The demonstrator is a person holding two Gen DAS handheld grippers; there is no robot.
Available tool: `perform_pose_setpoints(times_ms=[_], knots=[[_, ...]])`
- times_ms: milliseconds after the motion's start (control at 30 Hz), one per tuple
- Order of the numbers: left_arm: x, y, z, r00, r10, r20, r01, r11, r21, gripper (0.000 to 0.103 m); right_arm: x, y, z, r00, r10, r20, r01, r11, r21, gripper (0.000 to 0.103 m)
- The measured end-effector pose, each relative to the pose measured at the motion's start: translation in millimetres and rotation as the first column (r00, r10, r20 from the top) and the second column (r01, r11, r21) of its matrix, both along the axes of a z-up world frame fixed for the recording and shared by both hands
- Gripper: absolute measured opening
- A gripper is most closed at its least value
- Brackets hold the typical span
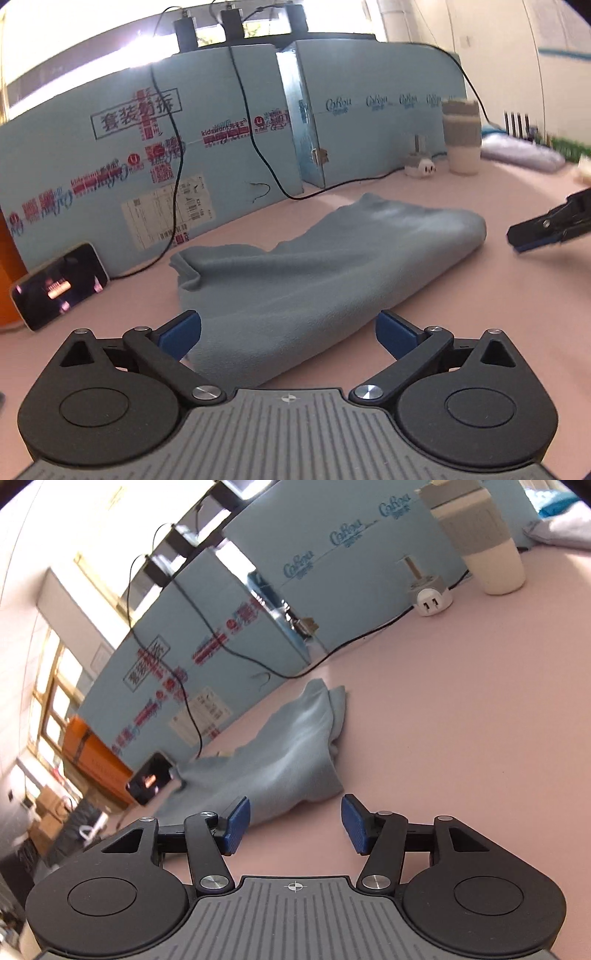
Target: Fold clothes
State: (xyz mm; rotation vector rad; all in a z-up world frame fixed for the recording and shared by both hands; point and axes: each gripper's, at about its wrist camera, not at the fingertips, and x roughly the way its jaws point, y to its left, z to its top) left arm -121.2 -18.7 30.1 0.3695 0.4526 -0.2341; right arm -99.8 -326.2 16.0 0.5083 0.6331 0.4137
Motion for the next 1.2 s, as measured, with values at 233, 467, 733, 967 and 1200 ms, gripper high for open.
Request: perform_pose_setpoints(times_ms=[233, 467, 733, 967, 1200], knots=[[-10.6, -15.2, -10.9, 0.994, -0.093, 0.063, 0.061, 0.920, 0.387, 0.103, -36.0, 53.4, 10.7, 0.977, 0.157, 0.144, -0.031, 0.772, -0.635, 0.074], [-4.6, -22.1, -11.7, 0.981, -0.179, 0.071, 0.108, 0.815, 0.570, 0.103, -38.2, 108.8, -2.7, 0.894, 0.395, 0.213, 0.074, 0.338, -0.938, 0.075], [9.2, -14.9, -12.8, 0.979, -0.203, 0.035, 0.142, 0.789, 0.597, 0.103, -22.4, 150.7, -31.3, 0.791, 0.607, 0.077, 0.114, -0.022, -0.993, 0.075], [17.9, -13.3, -13.0, 0.981, -0.192, 0.011, 0.152, 0.809, 0.568, 0.103, -6.3, 164.6, -36.5, 0.764, 0.643, 0.046, 0.120, -0.071, -0.990, 0.075], [25.4, -18.3, -14.8, 0.987, -0.159, 0.008, 0.128, 0.824, 0.552, 0.103, 4.2, 169.3, -36.2, 0.771, 0.635, 0.053, 0.121, -0.064, -0.991, 0.075]])
